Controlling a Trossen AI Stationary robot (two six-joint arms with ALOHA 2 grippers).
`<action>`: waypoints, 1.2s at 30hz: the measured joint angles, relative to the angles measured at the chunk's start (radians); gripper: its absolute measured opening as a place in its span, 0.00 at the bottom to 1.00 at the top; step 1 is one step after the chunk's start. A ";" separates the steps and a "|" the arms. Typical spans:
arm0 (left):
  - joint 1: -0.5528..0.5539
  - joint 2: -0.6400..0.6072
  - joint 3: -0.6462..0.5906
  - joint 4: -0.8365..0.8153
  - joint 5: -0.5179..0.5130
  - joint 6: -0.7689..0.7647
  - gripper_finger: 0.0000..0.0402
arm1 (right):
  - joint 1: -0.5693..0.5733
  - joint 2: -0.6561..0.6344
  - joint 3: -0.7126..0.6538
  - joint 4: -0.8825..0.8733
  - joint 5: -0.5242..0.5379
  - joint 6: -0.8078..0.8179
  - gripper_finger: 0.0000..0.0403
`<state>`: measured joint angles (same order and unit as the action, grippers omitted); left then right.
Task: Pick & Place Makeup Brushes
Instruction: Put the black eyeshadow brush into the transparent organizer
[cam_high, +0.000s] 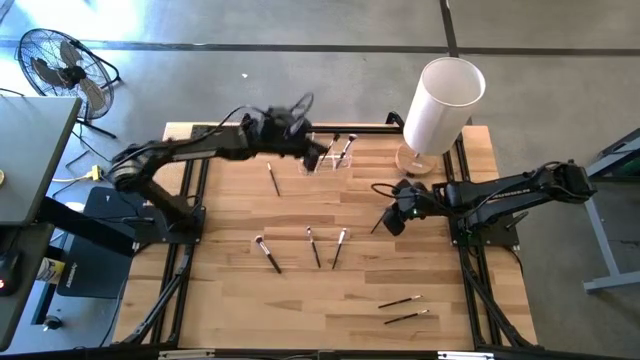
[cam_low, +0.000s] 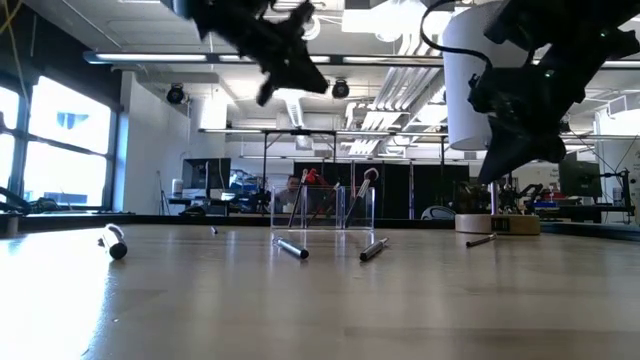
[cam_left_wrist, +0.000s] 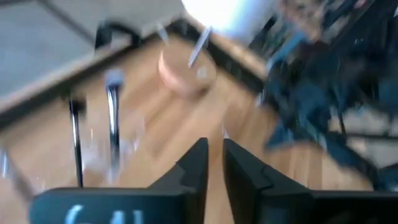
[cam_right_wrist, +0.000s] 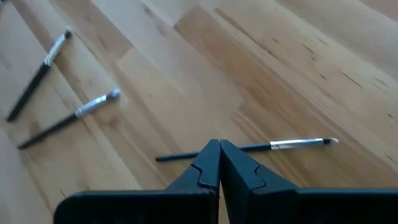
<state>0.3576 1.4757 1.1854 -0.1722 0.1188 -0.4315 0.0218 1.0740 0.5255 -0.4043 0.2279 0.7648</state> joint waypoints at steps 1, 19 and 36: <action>-0.031 -0.028 0.000 -0.070 -0.023 -0.014 0.06 | 0.004 0.000 0.000 -0.005 0.000 -0.012 0.00; -0.362 -0.040 -0.122 -0.272 -0.198 0.060 0.00 | 0.069 0.000 0.007 0.068 0.029 0.175 0.00; -0.358 -0.476 -0.518 -0.318 -0.125 0.235 0.00 | 0.355 0.438 0.578 -0.580 0.116 0.929 0.00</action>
<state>-0.0002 0.9996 0.6678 -0.4905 -0.0063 -0.1962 0.3765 1.5122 1.1031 -0.9839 0.3440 1.6940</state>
